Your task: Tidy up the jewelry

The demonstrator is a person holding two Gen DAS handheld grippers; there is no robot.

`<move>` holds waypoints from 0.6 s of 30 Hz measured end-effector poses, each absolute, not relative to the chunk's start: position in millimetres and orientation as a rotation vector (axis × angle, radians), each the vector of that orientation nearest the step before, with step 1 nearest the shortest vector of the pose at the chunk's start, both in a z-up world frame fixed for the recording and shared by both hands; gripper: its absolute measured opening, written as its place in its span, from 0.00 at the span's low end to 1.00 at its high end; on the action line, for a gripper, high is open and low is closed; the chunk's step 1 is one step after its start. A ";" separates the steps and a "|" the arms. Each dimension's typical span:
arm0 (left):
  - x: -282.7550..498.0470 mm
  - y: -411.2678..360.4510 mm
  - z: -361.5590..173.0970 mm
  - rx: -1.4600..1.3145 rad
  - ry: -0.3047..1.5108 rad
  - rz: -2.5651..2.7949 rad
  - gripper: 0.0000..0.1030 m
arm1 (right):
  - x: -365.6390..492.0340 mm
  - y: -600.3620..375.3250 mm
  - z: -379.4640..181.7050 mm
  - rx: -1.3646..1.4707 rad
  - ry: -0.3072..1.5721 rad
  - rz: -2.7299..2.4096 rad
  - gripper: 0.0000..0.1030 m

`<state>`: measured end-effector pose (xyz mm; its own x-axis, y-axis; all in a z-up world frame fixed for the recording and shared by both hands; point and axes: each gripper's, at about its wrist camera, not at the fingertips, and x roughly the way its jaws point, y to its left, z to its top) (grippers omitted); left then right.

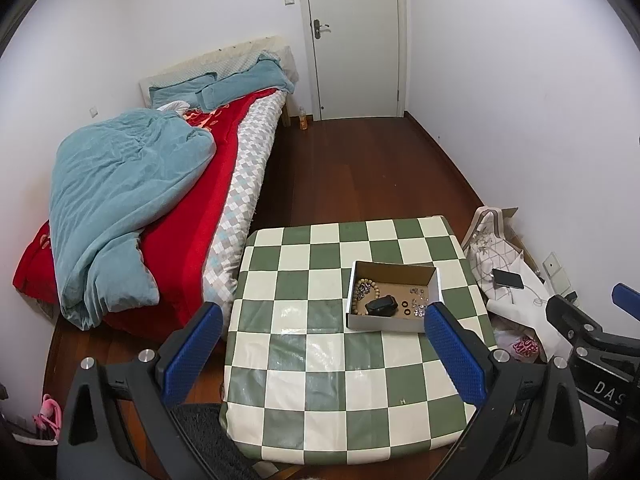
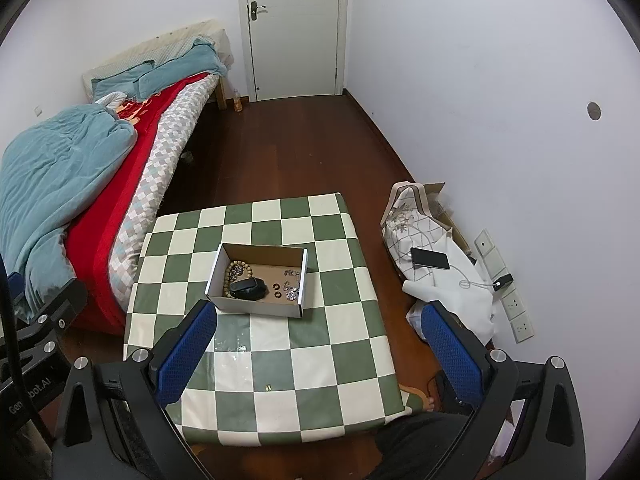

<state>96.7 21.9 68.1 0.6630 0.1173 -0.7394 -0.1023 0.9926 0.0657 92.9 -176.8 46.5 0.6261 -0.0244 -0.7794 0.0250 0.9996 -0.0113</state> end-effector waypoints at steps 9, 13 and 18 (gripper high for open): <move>95.7 21.3 69.3 0.021 0.835 0.125 1.00 | 92.3 -176.7 46.3 0.001 0.894 -0.028 1.00; 94.4 22.6 68.8 0.020 0.835 0.122 1.00 | 92.1 -176.6 46.2 0.001 0.893 -0.029 1.00; 93.6 23.3 69.5 0.018 0.836 0.122 1.00 | 92.0 -176.0 45.8 -0.002 0.893 -0.029 1.00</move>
<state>93.6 23.3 69.5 0.6642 0.1150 -0.7386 -0.1006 0.9929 0.0641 92.0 -176.0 45.8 0.6265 -0.0263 -0.7790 0.0248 0.9996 -0.0138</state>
